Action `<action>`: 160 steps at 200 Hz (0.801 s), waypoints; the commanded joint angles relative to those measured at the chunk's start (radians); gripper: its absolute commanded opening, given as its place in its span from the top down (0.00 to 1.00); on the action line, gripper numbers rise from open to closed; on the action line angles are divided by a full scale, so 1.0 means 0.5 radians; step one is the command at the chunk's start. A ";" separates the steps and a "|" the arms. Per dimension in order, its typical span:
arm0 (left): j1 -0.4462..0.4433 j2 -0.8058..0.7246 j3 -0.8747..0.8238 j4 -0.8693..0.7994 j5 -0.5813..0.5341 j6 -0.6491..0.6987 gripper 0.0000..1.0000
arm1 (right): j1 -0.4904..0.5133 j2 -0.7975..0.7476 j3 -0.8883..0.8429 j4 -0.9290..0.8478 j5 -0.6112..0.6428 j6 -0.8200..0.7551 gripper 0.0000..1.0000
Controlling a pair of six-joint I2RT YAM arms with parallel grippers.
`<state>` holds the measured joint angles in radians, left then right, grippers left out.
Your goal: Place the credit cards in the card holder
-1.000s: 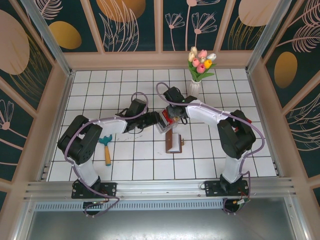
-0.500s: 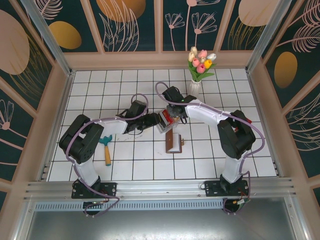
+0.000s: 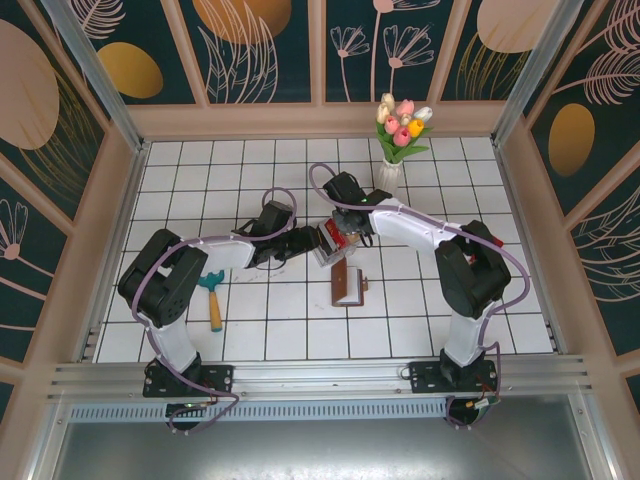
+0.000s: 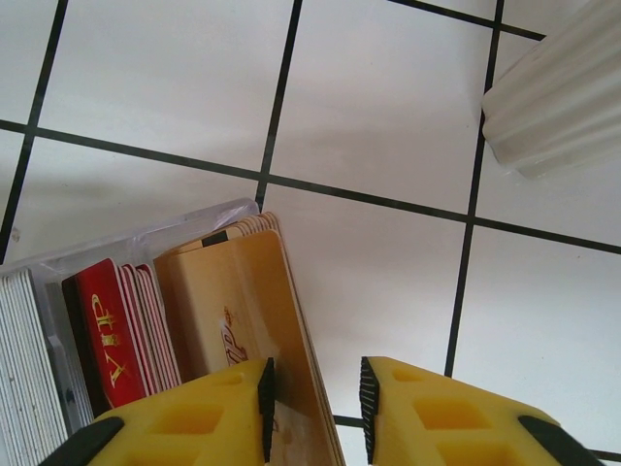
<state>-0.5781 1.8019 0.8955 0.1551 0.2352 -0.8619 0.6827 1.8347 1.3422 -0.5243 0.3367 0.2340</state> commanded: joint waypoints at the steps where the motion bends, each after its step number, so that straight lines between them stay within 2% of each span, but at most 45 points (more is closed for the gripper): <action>1: 0.003 0.047 -0.009 -0.031 -0.009 0.017 0.34 | 0.003 -0.047 0.069 -0.092 0.084 -0.016 0.68; 31: 0.005 0.047 -0.010 -0.034 -0.013 0.015 0.33 | 0.017 -0.049 0.086 -0.110 0.116 -0.021 0.70; 45: 0.005 0.049 -0.007 -0.034 -0.009 0.016 0.33 | 0.021 -0.050 0.092 -0.109 0.121 -0.028 0.74; 126: 0.004 0.049 0.004 -0.049 -0.012 0.032 0.33 | 0.048 -0.062 0.151 -0.161 0.142 -0.022 0.82; 160: 0.003 0.001 0.011 -0.075 -0.019 0.059 0.31 | 0.062 -0.156 0.191 -0.210 -0.034 0.033 0.84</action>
<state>-0.5781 1.8027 0.8955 0.1539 0.2352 -0.8604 0.7029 1.8278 1.4021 -0.5770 0.3626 0.2348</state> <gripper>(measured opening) 0.681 0.165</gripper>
